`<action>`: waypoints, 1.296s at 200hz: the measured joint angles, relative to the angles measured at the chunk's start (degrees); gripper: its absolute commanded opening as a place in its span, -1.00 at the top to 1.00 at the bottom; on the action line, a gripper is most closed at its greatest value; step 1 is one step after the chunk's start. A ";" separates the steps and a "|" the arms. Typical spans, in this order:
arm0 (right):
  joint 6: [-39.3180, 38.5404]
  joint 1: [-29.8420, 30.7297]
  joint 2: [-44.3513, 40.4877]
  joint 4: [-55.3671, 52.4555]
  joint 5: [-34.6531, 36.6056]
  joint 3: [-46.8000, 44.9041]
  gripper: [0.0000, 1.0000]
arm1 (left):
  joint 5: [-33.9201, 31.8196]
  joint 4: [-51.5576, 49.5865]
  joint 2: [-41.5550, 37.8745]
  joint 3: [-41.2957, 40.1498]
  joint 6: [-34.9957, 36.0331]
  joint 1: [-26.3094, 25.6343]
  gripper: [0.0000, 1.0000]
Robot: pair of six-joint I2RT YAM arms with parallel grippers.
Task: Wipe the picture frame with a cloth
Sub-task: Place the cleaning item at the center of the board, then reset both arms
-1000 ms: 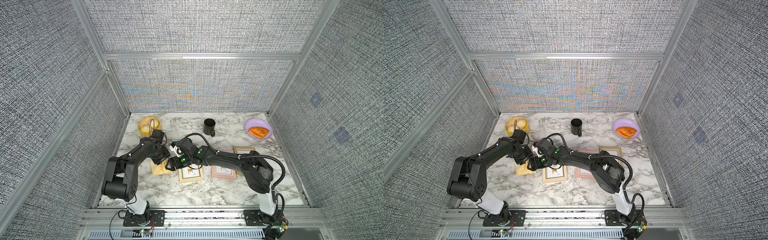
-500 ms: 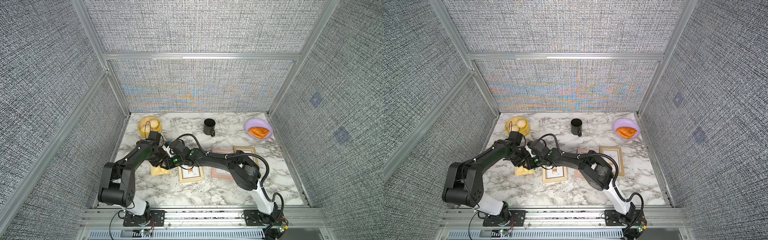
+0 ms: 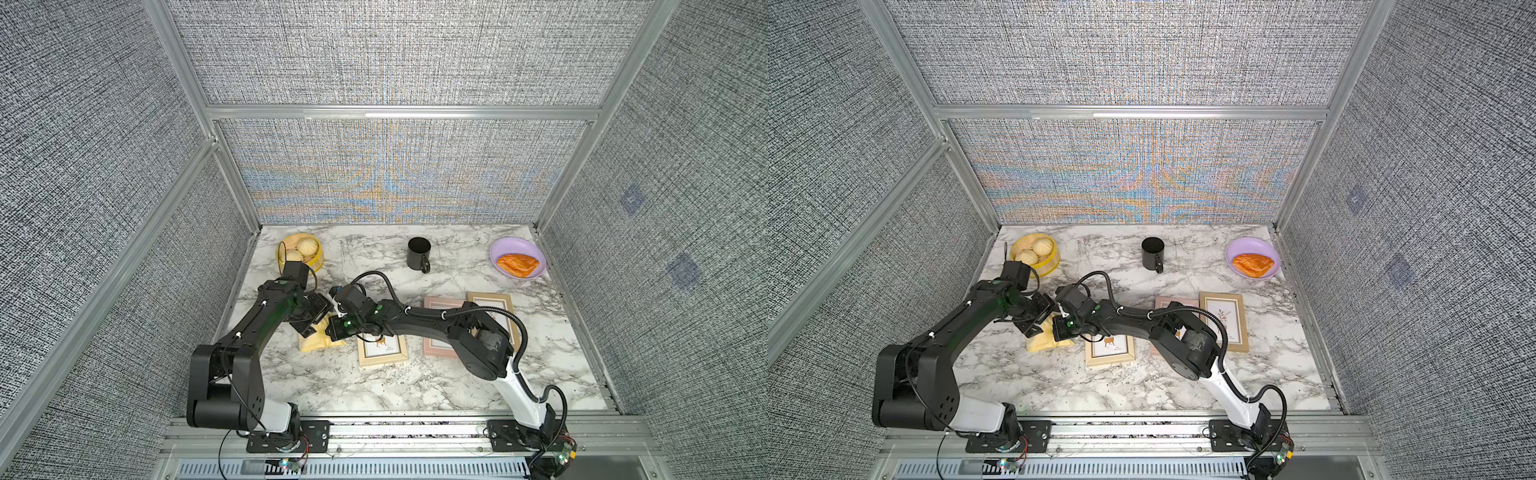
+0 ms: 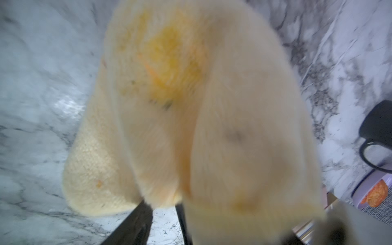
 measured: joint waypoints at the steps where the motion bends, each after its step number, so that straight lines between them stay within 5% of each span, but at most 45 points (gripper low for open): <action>1: 0.07 0.00 0.07 -0.04 0.00 0.00 1.00 | 0.00 -0.11 -0.07 0.09 0.07 0.09 -0.72; 46: 0.94 0.13 2.36 -3.10 0.33 1.88 1.00 | -4.11 -6.82 -3.45 5.18 3.67 4.48 -0.86; 68: 0.70 0.17 2.91 -7.41 0.33 4.90 -0.17 | -5.53 -8.68 -4.57 6.58 5.35 4.68 -0.87; 85: -0.31 0.17 0.66 -10.43 1.33 5.03 -0.43 | -6.19 -9.27 -4.66 6.54 6.49 4.81 -0.87; 157: -4.15 -0.83 -7.69 -28.06 6.97 9.49 -0.58 | -8.74 -8.85 -6.47 3.04 10.47 4.79 -0.92; 259: -14.71 -14.97 -36.96 -27.76 12.83 -20.70 -0.81 | -17.79 6.23 -18.62 -7.30 28.98 2.89 -0.95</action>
